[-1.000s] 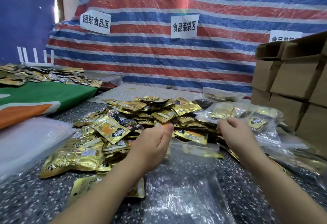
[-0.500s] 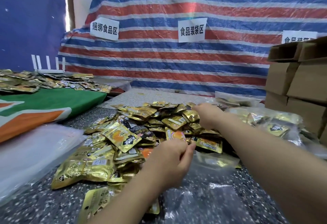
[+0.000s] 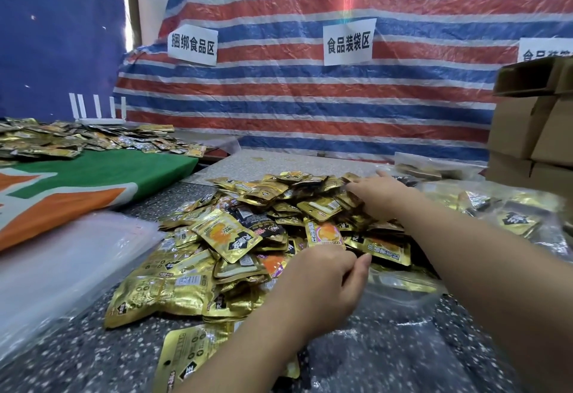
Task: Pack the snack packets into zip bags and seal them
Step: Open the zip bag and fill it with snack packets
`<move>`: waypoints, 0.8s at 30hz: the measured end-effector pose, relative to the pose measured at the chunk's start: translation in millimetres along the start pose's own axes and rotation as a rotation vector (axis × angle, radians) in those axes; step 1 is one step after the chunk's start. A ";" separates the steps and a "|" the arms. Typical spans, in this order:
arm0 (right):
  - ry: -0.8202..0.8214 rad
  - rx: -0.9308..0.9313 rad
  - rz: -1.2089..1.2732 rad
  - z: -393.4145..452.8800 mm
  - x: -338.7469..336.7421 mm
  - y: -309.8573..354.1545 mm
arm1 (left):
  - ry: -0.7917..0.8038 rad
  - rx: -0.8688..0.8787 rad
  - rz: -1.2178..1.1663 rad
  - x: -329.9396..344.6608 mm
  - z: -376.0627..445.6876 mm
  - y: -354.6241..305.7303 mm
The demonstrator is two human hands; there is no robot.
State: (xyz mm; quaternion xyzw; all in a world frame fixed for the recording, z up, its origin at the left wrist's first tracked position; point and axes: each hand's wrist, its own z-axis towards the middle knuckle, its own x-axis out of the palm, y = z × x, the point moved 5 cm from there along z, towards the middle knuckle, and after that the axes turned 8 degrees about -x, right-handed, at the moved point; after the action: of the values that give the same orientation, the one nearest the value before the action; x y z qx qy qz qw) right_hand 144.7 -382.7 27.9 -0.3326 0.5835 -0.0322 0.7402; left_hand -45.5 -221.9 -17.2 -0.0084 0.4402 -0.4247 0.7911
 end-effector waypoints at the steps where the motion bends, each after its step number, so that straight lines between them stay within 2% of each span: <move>1: -0.047 0.005 0.034 -1.9 -2.5 -2.3 | 0.002 -0.003 -0.004 -0.3 -0.2 -0.3; 4: -0.231 0.056 0.218 -13.9 -12.1 -9.1 | 0.000 -0.013 -0.012 -1.3 -0.3 -1.4; 8: -0.561 0.140 0.684 -45.3 -40.3 -12.7 | 0.025 -0.034 -0.045 -0.2 -1.1 -0.5; 12: -0.825 0.354 1.426 -99.4 -61.1 -11.3 | 0.040 -0.060 -0.097 -2.3 -0.3 -1.3; 15: -0.983 0.369 1.830 -149.6 -69.4 -4.7 | 0.045 -0.082 -0.124 -5.2 0.0 -3.6; 17: -1.026 0.346 2.020 -179.0 -68.4 2.6 | 0.045 -0.096 -0.158 -6.5 -0.3 -5.5; 19: -1.024 0.352 2.110 -202.1 -60.3 11.3 | 0.062 -0.104 -0.198 -6.2 -1.8 -9.1; 24: -0.944 0.294 2.110 -230.5 -42.3 32.0 | 0.083 -0.076 -0.217 -4.4 -3.1 -14.6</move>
State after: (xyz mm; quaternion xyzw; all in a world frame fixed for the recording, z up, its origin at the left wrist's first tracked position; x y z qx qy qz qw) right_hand -83.6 -444.2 24.0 0.4282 0.2275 0.6593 0.5746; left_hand -58.5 -227.2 -10.4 -0.0681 0.4848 -0.4909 0.7207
